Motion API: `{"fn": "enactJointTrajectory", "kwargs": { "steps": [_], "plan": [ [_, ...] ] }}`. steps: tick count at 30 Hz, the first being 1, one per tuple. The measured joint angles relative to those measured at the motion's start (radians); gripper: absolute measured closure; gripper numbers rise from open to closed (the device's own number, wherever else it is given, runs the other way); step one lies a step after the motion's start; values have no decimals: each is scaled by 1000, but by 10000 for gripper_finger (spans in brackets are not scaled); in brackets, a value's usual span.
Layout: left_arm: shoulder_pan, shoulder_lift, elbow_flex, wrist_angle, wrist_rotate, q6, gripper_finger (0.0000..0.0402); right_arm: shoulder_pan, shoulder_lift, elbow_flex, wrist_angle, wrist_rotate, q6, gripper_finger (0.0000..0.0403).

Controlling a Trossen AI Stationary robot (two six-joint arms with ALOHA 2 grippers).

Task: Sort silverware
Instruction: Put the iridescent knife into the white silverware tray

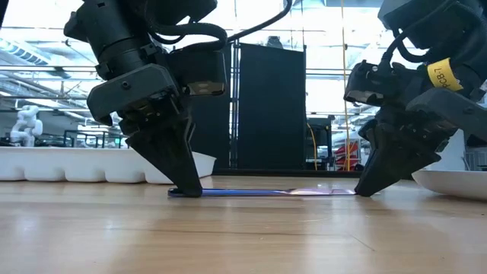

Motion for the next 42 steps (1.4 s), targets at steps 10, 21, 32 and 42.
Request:
{"fn": "enactJointTrajectory", "kwargs": {
  "steps": [10,21,32,42],
  "plan": [
    [1,-21,25,-42,2,38,345,38,-139,-1,33,109,-95,403],
    [0,-31,24,-52,-8,38,345,53,-143,0,83,162,-106,403],
    [1,-31,23,-49,-17,38,343,-3,-111,1,112,129,-75,329],
    [1,-31,24,-49,-21,37,343,-81,-52,-2,160,-57,-65,230]
  ]
}}
